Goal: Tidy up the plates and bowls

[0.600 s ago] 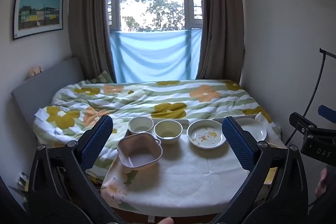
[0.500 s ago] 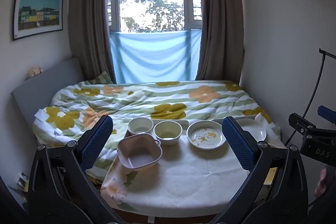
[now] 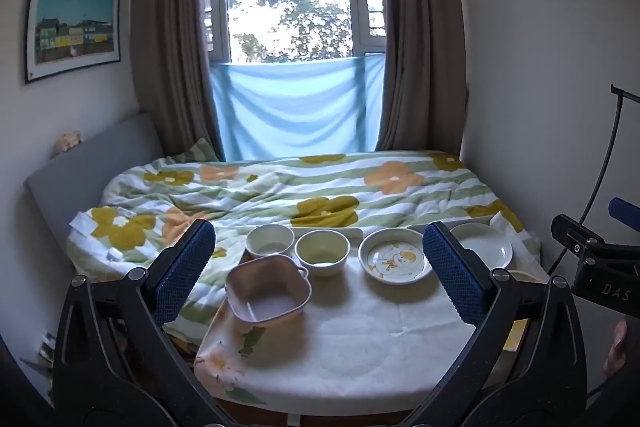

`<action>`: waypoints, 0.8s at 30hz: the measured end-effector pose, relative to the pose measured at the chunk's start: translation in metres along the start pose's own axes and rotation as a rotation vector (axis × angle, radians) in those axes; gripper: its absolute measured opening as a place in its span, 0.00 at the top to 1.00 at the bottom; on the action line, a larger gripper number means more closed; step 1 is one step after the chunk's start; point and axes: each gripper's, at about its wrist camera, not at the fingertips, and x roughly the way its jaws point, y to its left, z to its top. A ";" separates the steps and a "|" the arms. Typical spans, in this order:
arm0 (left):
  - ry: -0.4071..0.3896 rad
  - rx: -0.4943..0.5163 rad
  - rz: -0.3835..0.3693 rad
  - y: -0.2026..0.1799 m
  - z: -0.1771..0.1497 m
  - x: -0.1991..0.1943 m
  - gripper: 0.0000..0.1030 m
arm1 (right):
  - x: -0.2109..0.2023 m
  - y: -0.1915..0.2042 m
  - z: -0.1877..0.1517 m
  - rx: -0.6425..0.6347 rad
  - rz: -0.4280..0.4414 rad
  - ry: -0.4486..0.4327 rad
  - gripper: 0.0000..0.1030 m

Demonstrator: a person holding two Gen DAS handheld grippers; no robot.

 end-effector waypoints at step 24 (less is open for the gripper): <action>0.028 -0.016 -0.003 0.004 0.000 0.008 0.00 | 0.010 0.004 -0.006 -0.017 -0.008 0.030 0.00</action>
